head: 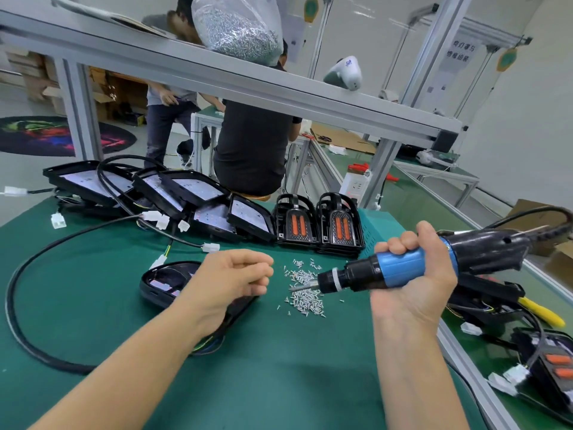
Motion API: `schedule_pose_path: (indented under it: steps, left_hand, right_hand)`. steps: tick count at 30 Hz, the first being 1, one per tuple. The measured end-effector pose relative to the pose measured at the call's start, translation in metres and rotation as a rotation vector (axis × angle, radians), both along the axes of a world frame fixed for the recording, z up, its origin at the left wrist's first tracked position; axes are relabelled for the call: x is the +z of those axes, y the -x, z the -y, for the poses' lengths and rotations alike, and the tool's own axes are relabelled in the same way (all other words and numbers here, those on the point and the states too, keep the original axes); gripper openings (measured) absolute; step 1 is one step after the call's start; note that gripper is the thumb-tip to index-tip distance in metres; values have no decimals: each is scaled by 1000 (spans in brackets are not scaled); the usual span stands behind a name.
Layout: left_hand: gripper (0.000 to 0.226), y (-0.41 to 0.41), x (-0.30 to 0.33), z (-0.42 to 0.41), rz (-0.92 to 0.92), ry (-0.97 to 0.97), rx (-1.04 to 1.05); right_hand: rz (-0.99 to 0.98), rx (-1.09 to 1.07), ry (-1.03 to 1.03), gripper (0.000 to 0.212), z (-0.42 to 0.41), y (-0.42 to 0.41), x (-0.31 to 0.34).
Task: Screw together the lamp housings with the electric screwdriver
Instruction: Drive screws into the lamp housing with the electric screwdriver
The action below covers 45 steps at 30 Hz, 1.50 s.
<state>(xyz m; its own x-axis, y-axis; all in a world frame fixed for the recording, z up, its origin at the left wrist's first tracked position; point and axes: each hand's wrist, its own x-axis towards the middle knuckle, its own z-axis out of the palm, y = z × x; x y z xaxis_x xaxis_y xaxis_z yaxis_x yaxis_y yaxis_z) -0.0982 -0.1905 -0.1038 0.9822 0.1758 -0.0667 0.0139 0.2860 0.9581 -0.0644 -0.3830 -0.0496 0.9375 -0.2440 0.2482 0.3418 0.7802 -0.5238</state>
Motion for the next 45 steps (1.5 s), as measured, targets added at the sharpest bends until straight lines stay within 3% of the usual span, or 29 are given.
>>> schedule_pose_path:
  steps: [4, 10, 22, 27, 31, 32, 35, 39, 42, 45]
  left_hand:
    - [8, 8, -1, -24, -42, 305, 10]
    - [25, 21, -6, -41, -54, 518, 34]
    - [12, 28, -14, -57, -32, 597, 23]
    - [19, 26, -18, -57, 3, 535, 34]
    - [13, 21, -23, -70, 72, 302, 190]
    - [4, 17, -25, -78, 68, 154, 285]
    - [14, 2, -35, -103, -25, -393, 550]
    - [17, -14, -48, -110, -241, -933, 556]
    - [12, -16, -51, -104, -301, -1040, 479]
    - [10, -6, -57, -97, -209, -1037, 386]
  right_hand:
    - [28, 65, -72, 10, -26, -1, 15]
    - [51, 141, -96, 15, -68, 1, 25]
    - [62, 156, -31, 12, -100, -1, 19]
    - [69, 154, -23, 15, -104, -2, 16]
    - [62, 171, -26, 14, -104, -7, 12]
    - [64, 171, -18, 14, -104, -8, 11]
    - [63, 150, 20, 12, -107, -11, 7]
    - [52, 144, 80, 14, -116, -16, -4]
    - [52, 130, 146, 16, -124, -20, -12]
    - [62, 128, 196, 17, -127, -25, -20]
